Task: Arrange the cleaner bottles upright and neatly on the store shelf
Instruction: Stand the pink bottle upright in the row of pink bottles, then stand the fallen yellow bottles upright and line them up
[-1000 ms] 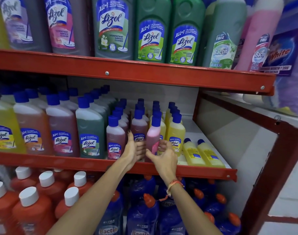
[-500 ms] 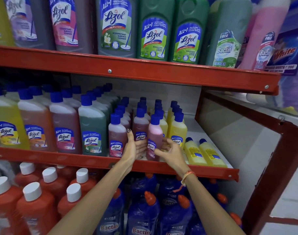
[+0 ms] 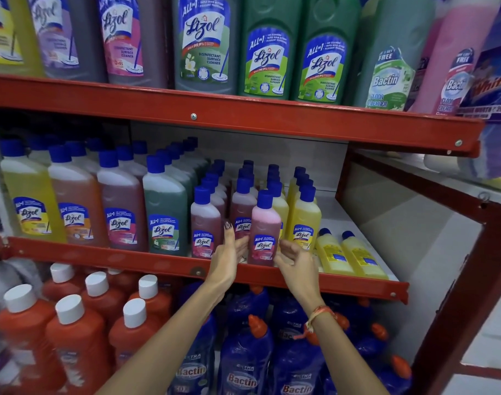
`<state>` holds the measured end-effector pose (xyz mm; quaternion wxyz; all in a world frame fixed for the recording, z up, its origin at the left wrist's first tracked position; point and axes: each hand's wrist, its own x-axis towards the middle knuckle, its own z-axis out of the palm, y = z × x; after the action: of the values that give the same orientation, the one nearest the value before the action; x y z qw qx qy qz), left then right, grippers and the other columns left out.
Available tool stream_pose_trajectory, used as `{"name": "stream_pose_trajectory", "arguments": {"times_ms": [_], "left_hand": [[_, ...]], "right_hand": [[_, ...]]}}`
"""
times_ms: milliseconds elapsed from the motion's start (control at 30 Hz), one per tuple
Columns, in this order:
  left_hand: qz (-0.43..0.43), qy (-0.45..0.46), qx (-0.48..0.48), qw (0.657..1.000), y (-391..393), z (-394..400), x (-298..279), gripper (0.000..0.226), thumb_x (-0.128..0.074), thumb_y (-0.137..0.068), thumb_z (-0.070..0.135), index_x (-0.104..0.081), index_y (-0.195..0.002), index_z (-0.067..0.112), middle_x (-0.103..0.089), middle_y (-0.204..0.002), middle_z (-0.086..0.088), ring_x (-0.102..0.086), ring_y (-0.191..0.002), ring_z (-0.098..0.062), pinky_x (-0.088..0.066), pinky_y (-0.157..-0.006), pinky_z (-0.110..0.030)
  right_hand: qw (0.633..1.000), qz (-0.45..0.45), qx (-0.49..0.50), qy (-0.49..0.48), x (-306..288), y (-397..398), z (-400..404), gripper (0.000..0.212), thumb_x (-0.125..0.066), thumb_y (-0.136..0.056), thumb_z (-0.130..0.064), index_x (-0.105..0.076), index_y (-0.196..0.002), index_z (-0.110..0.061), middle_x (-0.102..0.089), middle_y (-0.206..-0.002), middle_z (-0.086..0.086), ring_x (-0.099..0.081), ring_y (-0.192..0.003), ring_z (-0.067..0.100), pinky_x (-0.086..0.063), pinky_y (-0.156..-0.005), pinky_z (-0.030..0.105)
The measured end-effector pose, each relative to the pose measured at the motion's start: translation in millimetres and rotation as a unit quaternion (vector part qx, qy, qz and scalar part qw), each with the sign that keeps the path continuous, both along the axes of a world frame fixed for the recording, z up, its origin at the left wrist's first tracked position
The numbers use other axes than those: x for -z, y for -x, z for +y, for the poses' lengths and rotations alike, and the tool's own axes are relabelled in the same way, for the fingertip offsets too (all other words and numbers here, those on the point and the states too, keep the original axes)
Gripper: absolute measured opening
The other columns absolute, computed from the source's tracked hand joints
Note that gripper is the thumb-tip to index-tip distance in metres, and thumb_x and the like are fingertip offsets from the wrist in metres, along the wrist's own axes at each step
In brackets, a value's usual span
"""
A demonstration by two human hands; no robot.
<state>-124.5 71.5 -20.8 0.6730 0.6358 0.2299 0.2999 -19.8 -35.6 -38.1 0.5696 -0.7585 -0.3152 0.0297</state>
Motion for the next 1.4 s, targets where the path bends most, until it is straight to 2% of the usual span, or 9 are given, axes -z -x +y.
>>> {"name": "stream_pose_trajectory", "arguments": {"times_ms": [133, 333, 633, 700, 767, 867, 1100, 1233, 1400], "left_hand": [[0.023, -0.026, -0.016, 0.999, 0.5, -2.1, 0.6, 0.075, -0.015, -0.091, 0.060, -0.056, -0.127, 0.008, -0.059, -0.133, -0.013, -0.056, -0.123, -0.019, -0.034, -0.114, -0.038], [0.008, -0.022, -0.073, 0.997, 10.3, 2.6, 1.7, 0.077, -0.022, -0.084, 0.069, -0.064, -0.115, 0.012, -0.064, -0.127, -0.011, -0.059, -0.118, -0.022, -0.038, -0.111, -0.043], [0.013, -0.031, -0.071, 0.997, 22.3, 1.5, 6.2, 0.066, -0.023, -0.092, 0.055, -0.057, -0.126, 0.009, -0.060, -0.132, -0.010, -0.056, -0.123, -0.019, -0.036, -0.113, -0.043], [0.028, -0.086, -0.105, 0.990, 23.5, -2.6, 7.7, 0.068, -0.023, -0.087, 0.060, -0.061, -0.121, 0.015, -0.067, -0.123, -0.007, -0.059, -0.117, -0.019, -0.040, -0.109, -0.040], [0.023, -0.179, -0.175, 0.968, 25.1, -11.0, 7.9, 0.051, -0.030, -0.094, 0.044, -0.064, -0.112, 0.011, -0.070, -0.109, -0.008, -0.062, -0.105, -0.021, -0.043, -0.094, -0.031], [-0.038, -0.265, -0.253, 0.930, 22.6, -29.3, 6.5, 0.029, -0.037, -0.096, 0.019, -0.062, -0.111, 0.014, -0.065, -0.109, -0.001, -0.059, -0.098, -0.011, -0.040, -0.086, -0.021], [0.040, -0.261, -0.052, 0.963, -34.2, -52.5, -1.4, 0.019, -0.053, -0.088, 0.011, -0.068, -0.097, 0.018, -0.073, -0.098, 0.001, -0.066, -0.092, -0.011, -0.053, -0.086, -0.030], [0.138, -0.239, 0.008, 0.961, -89.8, -62.7, -6.8, 0.019, -0.057, -0.085, 0.012, -0.072, -0.095, 0.009, -0.073, -0.101, -0.013, -0.067, -0.095, -0.027, -0.055, -0.088, -0.039], [0.236, -0.170, 0.066, 0.954, -146.8, -70.4, 3.3, 0.034, -0.068, -0.076, 0.028, -0.066, -0.090, -0.002, -0.071, -0.091, -0.019, -0.067, -0.087, -0.035, -0.057, -0.077, -0.041]], "right_hand": [[0.995, -0.067, 0.030, 0.072, 3.4, 11.6, 1.7, 0.031, -0.060, -0.080, -0.016, -0.070, -0.110, -0.020, -0.076, -0.099, -0.002, -0.067, -0.098, 0.015, -0.043, -0.103, 0.046], [0.993, -0.072, 0.032, 0.084, -5.8, 30.1, 12.4, 0.025, -0.061, -0.078, -0.016, -0.074, -0.099, -0.015, -0.078, -0.090, 0.001, -0.069, -0.093, 0.019, -0.039, -0.106, 0.048], [0.993, -0.080, 0.036, 0.084, -10.5, 43.7, 16.1, 0.029, -0.062, -0.079, -0.018, -0.072, -0.106, -0.014, -0.077, -0.095, 0.003, -0.067, -0.097, 0.022, -0.043, -0.102, 0.040], [0.994, -0.068, 0.022, 0.085, -13.0, 44.9, 12.7, 0.034, -0.061, -0.081, -0.016, -0.070, -0.113, -0.013, -0.076, -0.102, 0.003, -0.067, -0.101, 0.016, -0.046, -0.094, 0.025], [0.995, -0.054, 0.015, 0.084, -14.5, 42.9, 7.3, 0.034, -0.061, -0.082, -0.014, -0.068, -0.115, -0.013, -0.075, -0.107, 0.002, -0.067, -0.101, 0.010, -0.044, -0.081, 0.015], [0.997, -0.038, 0.025, 0.065, -17.5, 31.0, -5.4, 0.038, -0.062, -0.083, -0.014, -0.064, -0.121, -0.011, -0.071, -0.116, 0.002, -0.066, -0.104, 0.010, -0.050, -0.090, 0.020], [0.943, -0.163, 0.255, 0.136, -35.7, -30.2, -56.6, 0.020, -0.051, -0.087, -0.006, -0.069, -0.097, -0.004, -0.072, -0.089, 0.016, -0.067, -0.086, 0.033, -0.042, -0.060, 0.028], [0.908, -0.174, 0.246, 0.292, -35.8, -68.4, -70.0, 0.026, -0.040, -0.083, 0.011, -0.059, -0.100, 0.005, -0.065, -0.101, 0.025, -0.062, -0.096, 0.039, -0.040, -0.065, 0.034], [0.904, -0.148, 0.182, 0.357, -48.9, -94.7, -70.4, 0.030, -0.040, -0.085, 0.008, -0.055, -0.111, 0.005, -0.061, -0.115, 0.024, -0.057, -0.108, 0.038, -0.040, -0.074, 0.033]]}}
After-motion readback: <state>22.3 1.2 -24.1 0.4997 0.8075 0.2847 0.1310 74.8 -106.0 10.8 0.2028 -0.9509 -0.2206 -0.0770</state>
